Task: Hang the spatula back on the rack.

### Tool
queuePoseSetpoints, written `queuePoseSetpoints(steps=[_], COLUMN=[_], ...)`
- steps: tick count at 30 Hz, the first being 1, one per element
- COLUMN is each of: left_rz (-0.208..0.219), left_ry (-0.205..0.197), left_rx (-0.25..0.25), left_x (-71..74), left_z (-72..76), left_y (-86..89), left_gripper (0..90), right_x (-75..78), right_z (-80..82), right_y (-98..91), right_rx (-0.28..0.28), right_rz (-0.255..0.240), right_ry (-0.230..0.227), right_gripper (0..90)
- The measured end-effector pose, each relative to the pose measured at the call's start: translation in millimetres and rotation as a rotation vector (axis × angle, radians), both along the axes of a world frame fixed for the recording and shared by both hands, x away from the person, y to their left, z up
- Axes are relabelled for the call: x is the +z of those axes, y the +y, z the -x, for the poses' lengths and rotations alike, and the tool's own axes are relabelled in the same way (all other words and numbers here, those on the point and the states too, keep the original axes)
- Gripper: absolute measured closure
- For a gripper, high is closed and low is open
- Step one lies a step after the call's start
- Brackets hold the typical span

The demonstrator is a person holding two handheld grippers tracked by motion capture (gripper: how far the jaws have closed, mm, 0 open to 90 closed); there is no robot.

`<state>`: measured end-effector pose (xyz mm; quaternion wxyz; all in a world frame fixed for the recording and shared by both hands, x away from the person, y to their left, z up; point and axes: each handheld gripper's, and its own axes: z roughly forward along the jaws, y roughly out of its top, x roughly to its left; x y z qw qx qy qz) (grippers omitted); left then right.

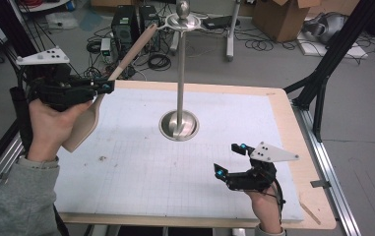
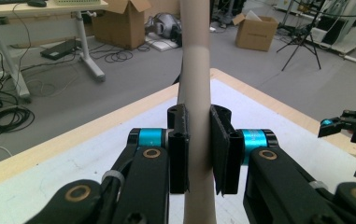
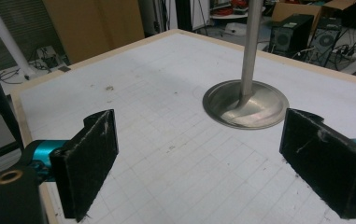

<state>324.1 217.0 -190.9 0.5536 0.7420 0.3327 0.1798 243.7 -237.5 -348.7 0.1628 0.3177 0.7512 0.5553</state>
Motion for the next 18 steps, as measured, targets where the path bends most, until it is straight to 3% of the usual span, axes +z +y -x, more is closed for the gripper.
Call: queuePoseSetpoints(steps=[7, 18], left_rz=[0.026, 0.02], left_ry=[0.004, 0.007], left_rx=[-0.007, -0.012], left_x=[-1.3, -2.5], left_z=[-3.5, -6.7], left_y=[-0.9, -3.7], left_gripper=[78.3, 78.3], right_x=[-0.4, -1.1], right_z=[0.3, -0.4], right_y=[0.1, 0.5], right_rx=[0.0, -0.001], right_rz=[0.002, 0.008], right_ry=[0.005, 0.003], right_gripper=[10.7, 10.7])
